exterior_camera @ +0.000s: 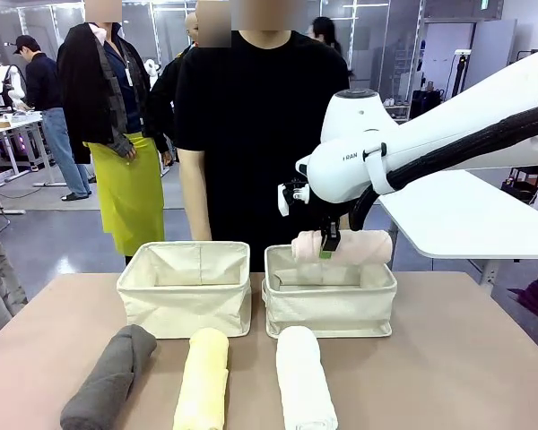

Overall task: Divide the towels into two baskets.
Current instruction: Pick up one hotel-folded towel and place it in the Fabric basket indicated by the person.

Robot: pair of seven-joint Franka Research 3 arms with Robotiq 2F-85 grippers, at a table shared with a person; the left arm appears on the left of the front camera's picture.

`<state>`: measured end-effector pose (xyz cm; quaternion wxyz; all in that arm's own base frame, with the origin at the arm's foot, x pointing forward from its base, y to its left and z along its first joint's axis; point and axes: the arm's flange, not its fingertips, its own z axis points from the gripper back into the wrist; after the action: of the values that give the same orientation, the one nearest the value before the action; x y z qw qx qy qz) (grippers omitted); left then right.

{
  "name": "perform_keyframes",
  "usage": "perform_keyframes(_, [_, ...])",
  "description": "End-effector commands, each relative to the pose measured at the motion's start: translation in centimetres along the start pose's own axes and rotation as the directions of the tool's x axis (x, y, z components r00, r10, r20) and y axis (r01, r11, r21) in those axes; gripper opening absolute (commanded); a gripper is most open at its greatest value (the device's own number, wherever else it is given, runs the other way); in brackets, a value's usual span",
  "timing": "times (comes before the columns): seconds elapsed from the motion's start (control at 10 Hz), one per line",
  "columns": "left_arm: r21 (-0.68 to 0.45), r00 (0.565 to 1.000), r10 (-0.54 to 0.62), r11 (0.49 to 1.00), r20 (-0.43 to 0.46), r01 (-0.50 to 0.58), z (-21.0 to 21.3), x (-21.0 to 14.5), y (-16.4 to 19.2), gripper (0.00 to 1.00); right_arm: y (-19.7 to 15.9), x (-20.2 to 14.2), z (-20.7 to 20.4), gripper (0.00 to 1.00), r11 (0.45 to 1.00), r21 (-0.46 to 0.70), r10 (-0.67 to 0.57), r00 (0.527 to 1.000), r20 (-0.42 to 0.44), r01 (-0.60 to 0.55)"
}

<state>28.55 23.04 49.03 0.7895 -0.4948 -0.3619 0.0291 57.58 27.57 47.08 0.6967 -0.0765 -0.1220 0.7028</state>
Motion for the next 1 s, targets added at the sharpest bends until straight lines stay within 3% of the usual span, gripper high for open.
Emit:
perform_keyframes(0.0, [-0.023, 1.000, -0.011, 1.000, 0.015, 0.011, 0.2, 0.1, -0.1, 1.00, -1.6, 0.6, -1.1, 0.43, 0.992, 0.012, 0.126, 0.990, 0.069, -0.127])
perform_keyframes(0.3, [-0.023, 1.000, -0.011, 1.000, 0.015, 0.011, 0.2, 0.1, -0.1, 1.00, -3.6, 0.9, -4.5, 0.43, 0.994, 0.040, 0.105, 0.994, 0.021, -0.106])
perform_keyframes(0.7, [-0.023, 1.000, -0.011, 1.000, 0.015, 0.011, 0.2, 0.1, -0.1, 1.00, -5.5, 0.7, -8.2, 0.43, 0.992, 0.087, 0.087, 0.996, 0.038, -0.090])
perform_keyframes(0.8, [-0.023, 1.000, -0.011, 1.000, 0.015, 0.011, 0.2, 0.1, -0.1, 1.00, -5.6, 0.7, -8.4, 0.54, 0.993, 0.083, 0.083, 0.996, 0.042, -0.086])
perform_keyframes(0.9, [-0.023, 1.000, -0.011, 1.000, 0.015, 0.011, 0.2, 0.1, -0.1, 1.00, -5.7, 0.6, -8.5, 0.77, 0.993, 0.080, 0.083, 0.995, 0.047, -0.087])
